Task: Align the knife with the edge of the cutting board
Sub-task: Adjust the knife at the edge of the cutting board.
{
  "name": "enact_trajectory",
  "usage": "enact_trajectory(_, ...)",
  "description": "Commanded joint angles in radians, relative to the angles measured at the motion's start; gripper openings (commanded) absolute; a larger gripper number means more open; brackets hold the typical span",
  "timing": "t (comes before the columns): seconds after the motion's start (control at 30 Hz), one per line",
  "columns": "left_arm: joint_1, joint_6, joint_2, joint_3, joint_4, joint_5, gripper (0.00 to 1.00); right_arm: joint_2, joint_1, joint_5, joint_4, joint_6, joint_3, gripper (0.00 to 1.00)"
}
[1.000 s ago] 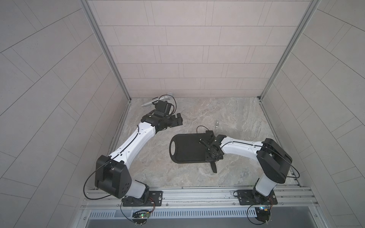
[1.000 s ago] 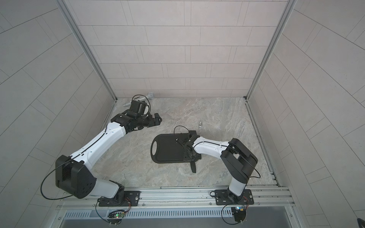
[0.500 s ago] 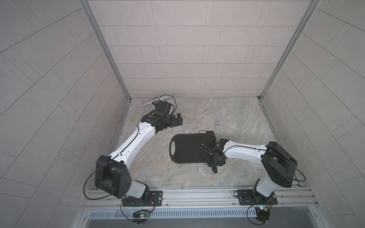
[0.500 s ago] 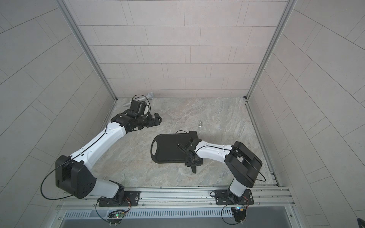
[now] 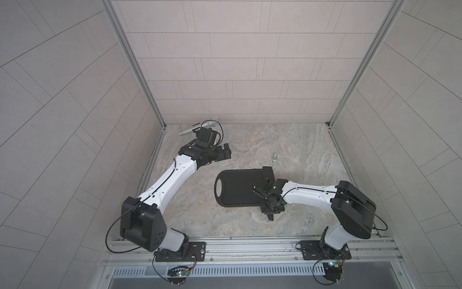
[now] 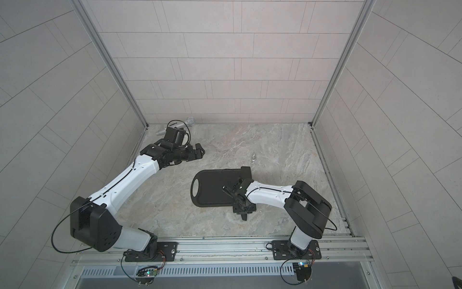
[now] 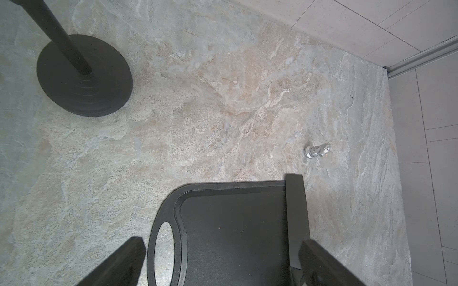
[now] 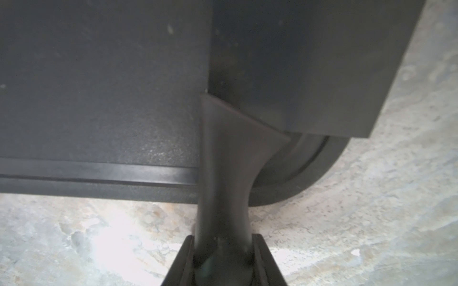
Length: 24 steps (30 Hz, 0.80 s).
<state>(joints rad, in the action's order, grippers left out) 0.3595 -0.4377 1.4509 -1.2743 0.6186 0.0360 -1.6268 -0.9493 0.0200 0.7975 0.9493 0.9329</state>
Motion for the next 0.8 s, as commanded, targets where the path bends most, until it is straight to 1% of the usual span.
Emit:
enact_trajectory(0.0, -0.003, 0.006, -0.024, -0.029, 0.023, -0.006, 1.0, 0.026, -0.023, 0.028, 0.019, 0.032, 0.007, 0.22)
enact_trajectory(0.27, -0.003, 0.005, -0.024, -0.029, 0.022, -0.01, 1.0, 0.025, -0.042, 0.054, 0.038, 0.066, 0.014, 0.19)
enact_trajectory(0.77, -0.002, -0.004, 0.003, -0.024, 0.029, 0.02, 1.0, -0.004, -0.076, 0.067, 0.026, 0.11, 0.037, 0.19)
